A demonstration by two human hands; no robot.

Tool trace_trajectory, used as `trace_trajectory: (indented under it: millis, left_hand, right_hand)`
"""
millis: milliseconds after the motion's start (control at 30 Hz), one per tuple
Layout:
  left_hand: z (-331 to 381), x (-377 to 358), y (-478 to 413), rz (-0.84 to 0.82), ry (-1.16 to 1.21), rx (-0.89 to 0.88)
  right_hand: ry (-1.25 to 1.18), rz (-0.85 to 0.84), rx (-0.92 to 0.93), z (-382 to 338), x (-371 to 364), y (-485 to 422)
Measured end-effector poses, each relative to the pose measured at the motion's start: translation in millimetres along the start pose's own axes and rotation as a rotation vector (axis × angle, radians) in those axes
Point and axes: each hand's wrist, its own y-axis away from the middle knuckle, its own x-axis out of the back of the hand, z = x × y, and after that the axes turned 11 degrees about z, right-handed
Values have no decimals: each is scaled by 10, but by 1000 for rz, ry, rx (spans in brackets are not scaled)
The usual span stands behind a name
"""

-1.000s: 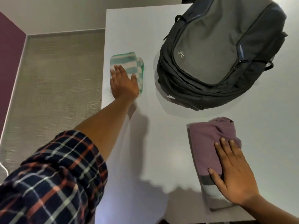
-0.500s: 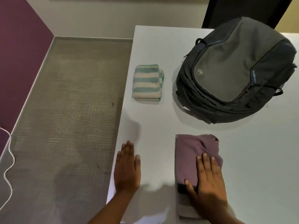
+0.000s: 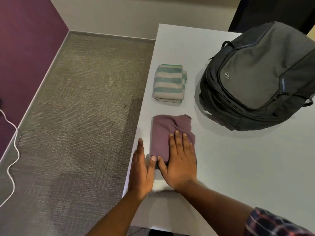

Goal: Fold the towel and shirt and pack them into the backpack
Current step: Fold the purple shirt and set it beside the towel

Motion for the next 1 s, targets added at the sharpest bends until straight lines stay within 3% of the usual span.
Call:
trace_trajectory:
  millis: [333,533,700,800,1000]
  left_hand:
    - [-117,68,-20,-45,-166,-153]
    - [-143,106,-36,-86,-199,-151]
    - [35,198,-35,-49,-304,-49]
    - [199,191,-91,-29,-404,-153]
    - [476,-76,-145,-161,-521,-366]
  right_hand:
    - [11,19,-20,-323,-173,-346]
    - [-32,5,-17,-304,-130,-348]
    - [-115,-70,165,53,43,-318]
    - [-166,-72,85,358,187,-187]
    - [-1,-95,-97,1062,371,333]
